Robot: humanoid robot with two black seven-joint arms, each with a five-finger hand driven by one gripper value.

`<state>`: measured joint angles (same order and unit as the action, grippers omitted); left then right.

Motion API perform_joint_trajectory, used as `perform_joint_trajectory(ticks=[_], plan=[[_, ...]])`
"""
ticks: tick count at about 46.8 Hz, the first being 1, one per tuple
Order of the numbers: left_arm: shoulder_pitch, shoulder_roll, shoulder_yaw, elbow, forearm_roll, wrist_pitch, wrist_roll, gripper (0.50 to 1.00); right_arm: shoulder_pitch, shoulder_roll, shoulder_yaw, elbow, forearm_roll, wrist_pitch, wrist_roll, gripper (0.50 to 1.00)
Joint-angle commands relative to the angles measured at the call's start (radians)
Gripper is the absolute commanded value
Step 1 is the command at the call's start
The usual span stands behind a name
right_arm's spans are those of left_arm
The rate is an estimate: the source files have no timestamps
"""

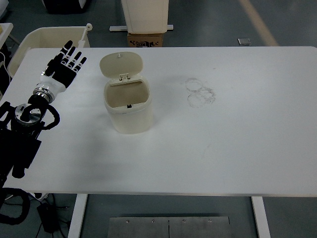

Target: Open trash bin

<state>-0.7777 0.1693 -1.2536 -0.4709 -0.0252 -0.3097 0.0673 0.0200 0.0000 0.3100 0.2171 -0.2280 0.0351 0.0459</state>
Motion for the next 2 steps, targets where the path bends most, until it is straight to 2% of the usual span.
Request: perform_joint_trajectory(ticks=[1,2], plan=[[-0.002,-0.002,0.002,-0.002,0.005,0.000,0.000,1.000,0.001,0.000,0.000,-0.001,-0.001,0.000,0.002,0.993],[-0.002,-0.002,0.002,0.000,0.008,0.000,0.000,1.000,0.001,0.000,0.000,-0.001,-0.001,0.000,0.002,0.991]])
